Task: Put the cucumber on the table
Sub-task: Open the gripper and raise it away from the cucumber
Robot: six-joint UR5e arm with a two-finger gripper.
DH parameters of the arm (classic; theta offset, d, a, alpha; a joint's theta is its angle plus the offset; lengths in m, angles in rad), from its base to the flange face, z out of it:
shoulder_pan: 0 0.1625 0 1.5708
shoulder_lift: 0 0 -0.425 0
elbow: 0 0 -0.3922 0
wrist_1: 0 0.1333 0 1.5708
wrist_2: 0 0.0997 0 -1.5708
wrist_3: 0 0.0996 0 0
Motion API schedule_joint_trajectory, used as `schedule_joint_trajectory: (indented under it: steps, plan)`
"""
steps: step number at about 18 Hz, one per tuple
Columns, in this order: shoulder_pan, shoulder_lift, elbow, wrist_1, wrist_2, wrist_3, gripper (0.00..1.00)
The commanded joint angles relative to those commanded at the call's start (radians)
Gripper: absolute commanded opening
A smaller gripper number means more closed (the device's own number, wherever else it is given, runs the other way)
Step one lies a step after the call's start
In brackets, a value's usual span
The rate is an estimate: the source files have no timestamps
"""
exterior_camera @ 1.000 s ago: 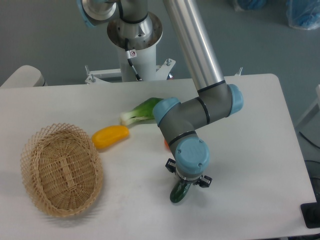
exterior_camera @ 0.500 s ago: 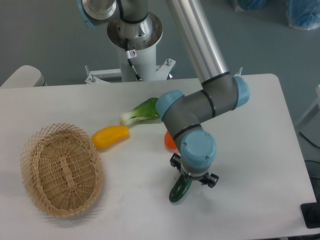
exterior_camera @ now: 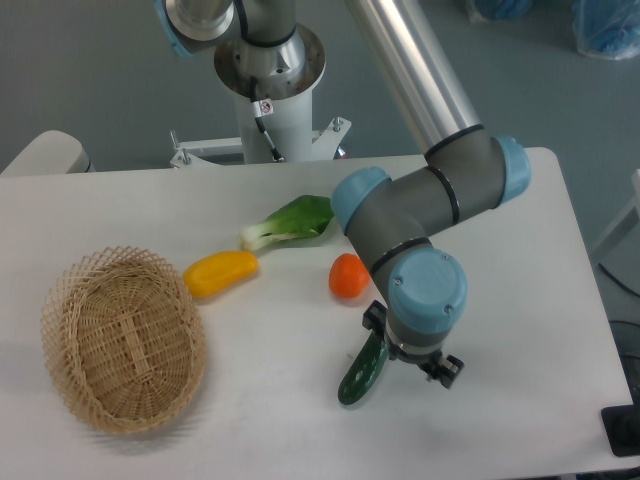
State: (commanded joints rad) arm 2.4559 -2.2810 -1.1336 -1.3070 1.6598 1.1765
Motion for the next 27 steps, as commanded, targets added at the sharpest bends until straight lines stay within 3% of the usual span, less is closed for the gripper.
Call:
schedule_joint_trajectory:
  steps: [4, 25, 27]
  plan:
    - [-0.008, -0.023, -0.003, 0.035, -0.003, -0.011, 1.0]
    - [0.018, -0.022, -0.006, 0.041, -0.078, 0.12, 1.0]
    - [0.018, -0.022, -0.011, 0.063, -0.078, 0.12, 1.0]
